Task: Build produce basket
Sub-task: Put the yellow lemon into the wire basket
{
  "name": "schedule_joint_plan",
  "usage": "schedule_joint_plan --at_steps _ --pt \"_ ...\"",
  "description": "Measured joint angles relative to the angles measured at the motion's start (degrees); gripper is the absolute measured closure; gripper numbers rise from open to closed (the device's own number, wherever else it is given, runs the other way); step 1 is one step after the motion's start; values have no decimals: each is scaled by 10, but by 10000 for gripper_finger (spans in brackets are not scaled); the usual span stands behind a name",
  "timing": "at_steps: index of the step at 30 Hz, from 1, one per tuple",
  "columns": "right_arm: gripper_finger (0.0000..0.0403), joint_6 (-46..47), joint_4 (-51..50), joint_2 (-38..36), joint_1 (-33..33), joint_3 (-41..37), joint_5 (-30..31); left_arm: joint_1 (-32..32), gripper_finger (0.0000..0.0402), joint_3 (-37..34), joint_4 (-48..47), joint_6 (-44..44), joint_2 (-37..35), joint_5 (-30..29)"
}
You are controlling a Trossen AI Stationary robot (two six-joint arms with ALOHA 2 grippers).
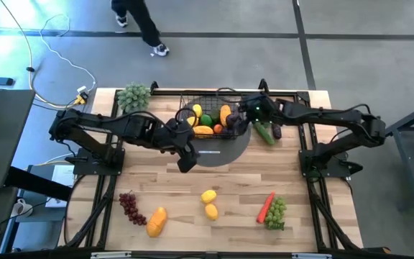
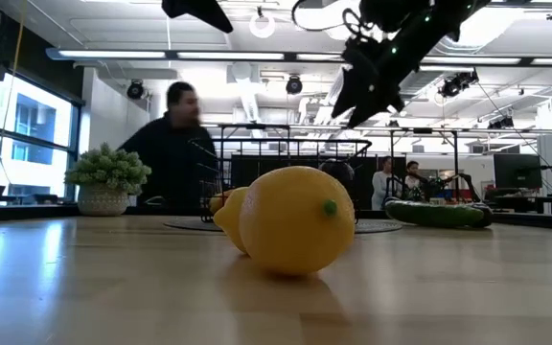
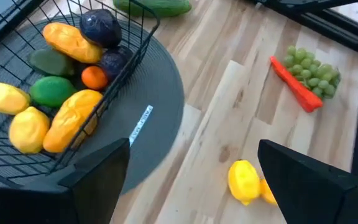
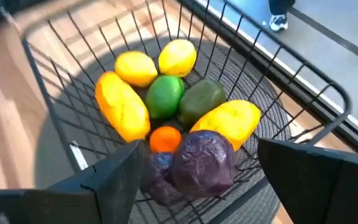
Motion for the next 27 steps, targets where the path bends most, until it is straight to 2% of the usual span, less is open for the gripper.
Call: schedule_joint_plan --at_steps 6,15,27 --pt "105 46 -11 -39 8 0 7 -20 57 0 0 -34 8 10" --pt "105 83 -40 -68 50 0 55 -84 57 0 18 -78 48 9" --pt "105 127 -62 -69 102 0 83 -152 57 0 51 -68 138 -37"
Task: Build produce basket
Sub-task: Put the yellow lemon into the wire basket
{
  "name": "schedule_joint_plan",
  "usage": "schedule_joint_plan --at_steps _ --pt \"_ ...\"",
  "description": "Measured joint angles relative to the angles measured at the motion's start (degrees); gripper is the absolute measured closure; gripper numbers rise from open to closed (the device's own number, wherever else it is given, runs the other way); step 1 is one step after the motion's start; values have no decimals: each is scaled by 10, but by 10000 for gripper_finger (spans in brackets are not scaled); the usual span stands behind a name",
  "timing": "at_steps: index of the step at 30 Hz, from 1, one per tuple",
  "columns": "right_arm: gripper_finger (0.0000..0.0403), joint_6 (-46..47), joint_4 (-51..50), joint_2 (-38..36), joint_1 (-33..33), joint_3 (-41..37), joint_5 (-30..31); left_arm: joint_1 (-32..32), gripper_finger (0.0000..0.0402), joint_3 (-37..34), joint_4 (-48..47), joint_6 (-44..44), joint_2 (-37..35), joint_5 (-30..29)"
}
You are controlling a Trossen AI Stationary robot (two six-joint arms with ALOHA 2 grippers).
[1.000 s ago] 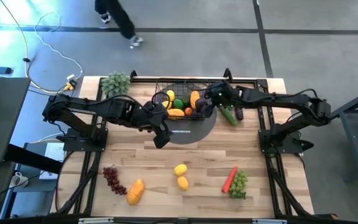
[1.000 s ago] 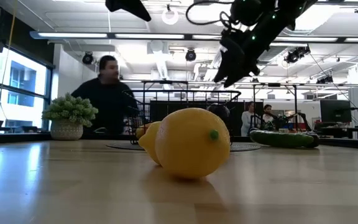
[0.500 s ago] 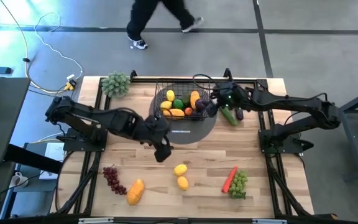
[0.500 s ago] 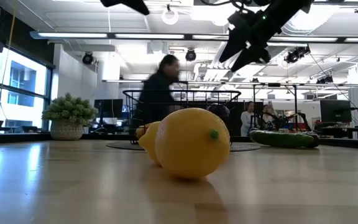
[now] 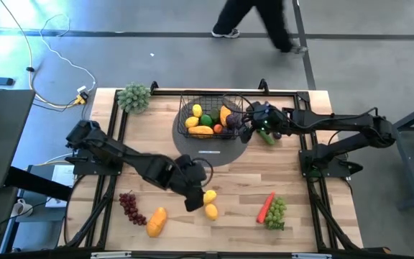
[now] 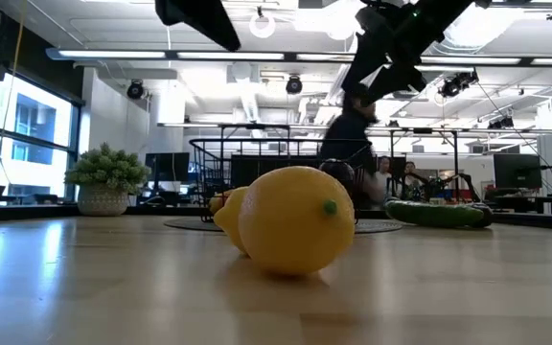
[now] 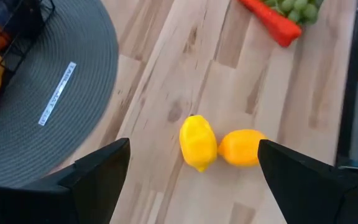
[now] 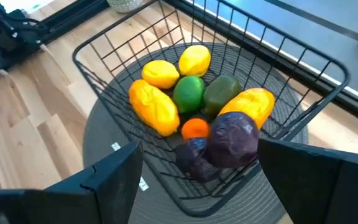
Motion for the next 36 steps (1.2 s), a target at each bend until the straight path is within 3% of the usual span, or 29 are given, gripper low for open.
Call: schedule_joint_plan --at_steps 9,36 --pt "105 21 -5 0 31 0 12 -17 57 0 11 0 67 -28" --pt "105 38 -41 0 52 0 17 24 57 0 87 20 148 64"
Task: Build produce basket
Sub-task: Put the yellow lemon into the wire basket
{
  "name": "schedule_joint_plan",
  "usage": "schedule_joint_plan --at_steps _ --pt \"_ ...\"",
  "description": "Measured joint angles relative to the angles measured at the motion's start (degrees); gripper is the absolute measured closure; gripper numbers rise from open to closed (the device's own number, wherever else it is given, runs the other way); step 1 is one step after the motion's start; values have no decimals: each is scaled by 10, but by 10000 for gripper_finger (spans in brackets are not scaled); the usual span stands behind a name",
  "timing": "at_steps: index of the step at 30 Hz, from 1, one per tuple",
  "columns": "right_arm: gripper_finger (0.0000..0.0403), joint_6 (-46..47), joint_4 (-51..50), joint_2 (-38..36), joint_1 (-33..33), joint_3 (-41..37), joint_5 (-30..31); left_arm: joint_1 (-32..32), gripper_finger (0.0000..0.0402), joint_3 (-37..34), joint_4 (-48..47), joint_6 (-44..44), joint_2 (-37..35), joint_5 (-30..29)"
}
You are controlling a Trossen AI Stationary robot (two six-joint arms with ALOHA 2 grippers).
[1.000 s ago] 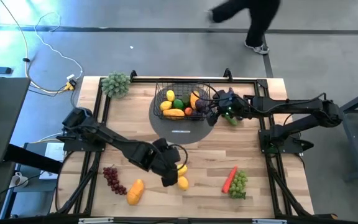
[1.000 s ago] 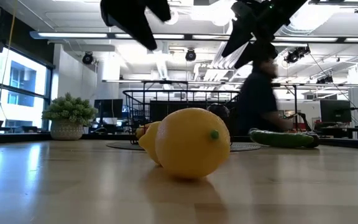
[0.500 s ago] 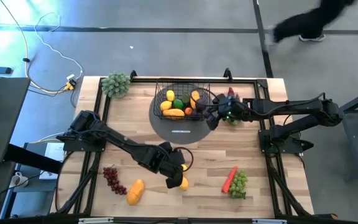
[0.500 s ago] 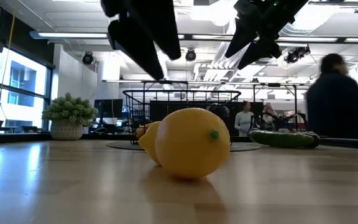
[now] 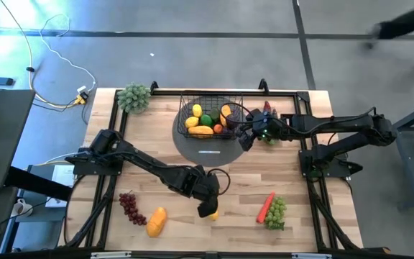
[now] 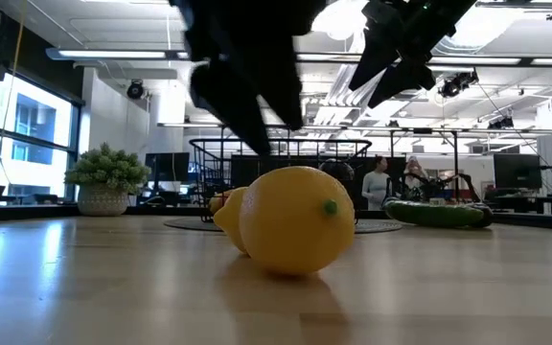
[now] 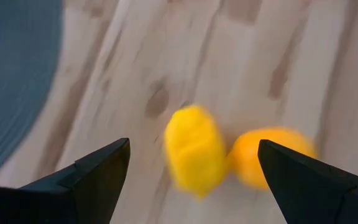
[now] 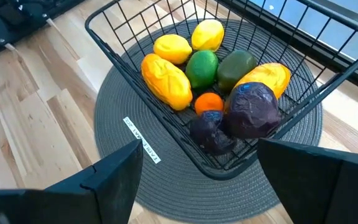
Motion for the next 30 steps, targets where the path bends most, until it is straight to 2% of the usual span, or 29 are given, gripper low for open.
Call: schedule_joint_plan --at_steps 8,21,26,30 --pt "105 0 -6 0 0 0 0 2 57 -1 -3 11 32 23" --pt "105 1 -15 0 0 0 0 15 60 0 -3 18 60 16" --pt "105 11 -15 0 0 0 -2 23 85 -1 -7 46 67 14" --pt "105 11 -15 0 0 0 -10 27 121 -1 -13 79 73 4"
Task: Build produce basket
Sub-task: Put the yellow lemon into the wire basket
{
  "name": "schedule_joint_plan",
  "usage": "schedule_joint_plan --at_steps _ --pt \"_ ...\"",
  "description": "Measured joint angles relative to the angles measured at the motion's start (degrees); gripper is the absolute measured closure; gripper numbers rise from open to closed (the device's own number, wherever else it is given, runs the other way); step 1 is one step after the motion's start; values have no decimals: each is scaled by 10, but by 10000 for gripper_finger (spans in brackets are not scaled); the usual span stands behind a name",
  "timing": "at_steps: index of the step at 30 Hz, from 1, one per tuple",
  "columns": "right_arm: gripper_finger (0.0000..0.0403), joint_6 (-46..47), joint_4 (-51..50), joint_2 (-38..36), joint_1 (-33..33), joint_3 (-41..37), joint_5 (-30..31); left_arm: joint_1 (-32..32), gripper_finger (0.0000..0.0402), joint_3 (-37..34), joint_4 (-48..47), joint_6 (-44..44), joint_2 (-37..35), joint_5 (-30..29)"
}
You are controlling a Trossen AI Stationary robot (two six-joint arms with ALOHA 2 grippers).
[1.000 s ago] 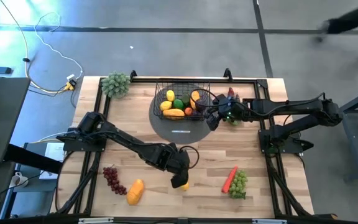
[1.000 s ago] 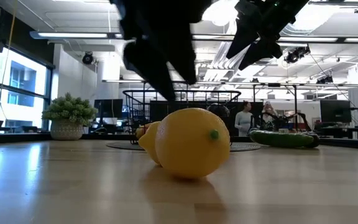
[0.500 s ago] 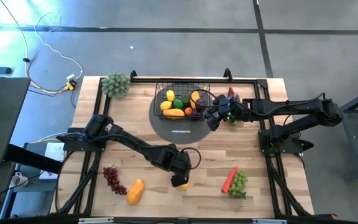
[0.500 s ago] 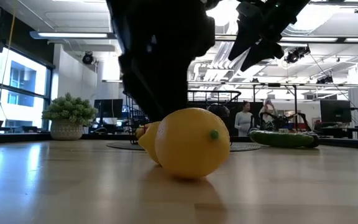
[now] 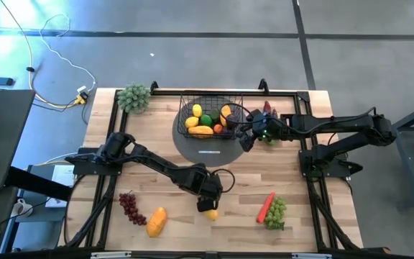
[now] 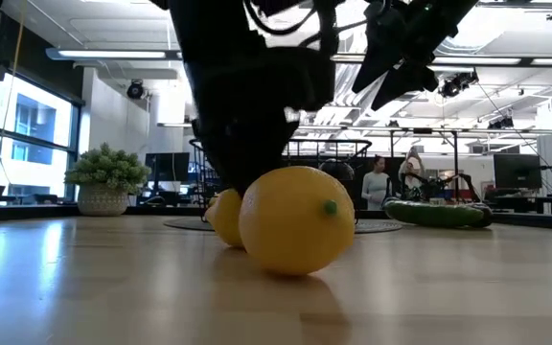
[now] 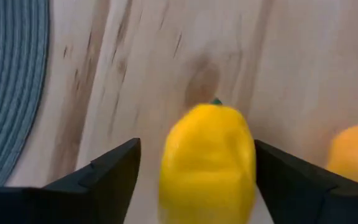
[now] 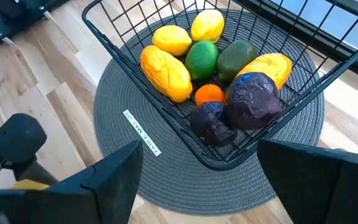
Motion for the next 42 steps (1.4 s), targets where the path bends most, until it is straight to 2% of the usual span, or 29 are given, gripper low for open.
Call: schedule_joint_plan --at_steps 8,12,19,29,35,42 --pt "105 -9 0 0 0 0 -1 9 214 0 3 24 -1 23" --pt "105 -17 0 0 0 0 -1 17 238 0 2 28 -2 27" --pt "105 -21 2 0 -2 0 17 34 238 0 -13 28 -35 41" --pt "105 -31 0 0 -36 29 31 68 238 1 -30 32 -126 27" --pt "105 -60 0 0 -48 74 32 115 238 1 -41 37 -169 20" --pt "105 -112 1 0 -48 97 36 176 238 1 -44 68 -217 -16"
